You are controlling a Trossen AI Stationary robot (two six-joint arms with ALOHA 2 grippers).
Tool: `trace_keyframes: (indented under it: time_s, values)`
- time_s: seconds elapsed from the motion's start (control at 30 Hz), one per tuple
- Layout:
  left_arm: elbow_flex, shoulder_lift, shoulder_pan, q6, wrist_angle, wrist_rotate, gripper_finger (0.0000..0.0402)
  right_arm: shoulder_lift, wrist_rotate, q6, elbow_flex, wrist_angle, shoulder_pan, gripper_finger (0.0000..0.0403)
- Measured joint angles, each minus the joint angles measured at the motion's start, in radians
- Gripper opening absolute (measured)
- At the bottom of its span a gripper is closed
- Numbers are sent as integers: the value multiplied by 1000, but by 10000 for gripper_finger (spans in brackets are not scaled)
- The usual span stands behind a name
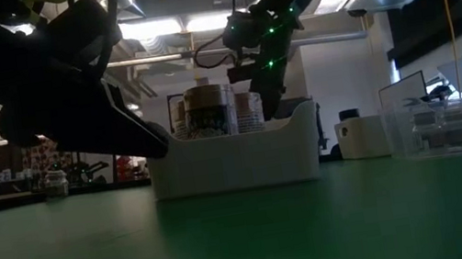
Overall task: Sort spices by type
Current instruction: Put the yellow seasoning bottle into the top transparent bin, then put the top brown seasoning bottle into the bottom transparent bin
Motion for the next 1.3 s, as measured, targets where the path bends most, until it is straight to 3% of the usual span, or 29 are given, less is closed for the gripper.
trace_keyframes:
  time_s: [0.43, 0.7, 1.0, 1.3]
  values:
    - [0, -7, 0, -11, -5, 10, 284, -63, -1, 0, 0, 1, 21, 306]
    - [0, -19, -17, -15, -38, 6, 281, -98, 11, 0, -1, -4, 54, 307]
    - [0, -161, -30, -67, -210, 11, 280, -256, 34, 53, 0, -71, 141, 307]
    - [0, -424, 4, -119, -464, 16, 280, -371, 20, 188, -40, -239, 255, 307]
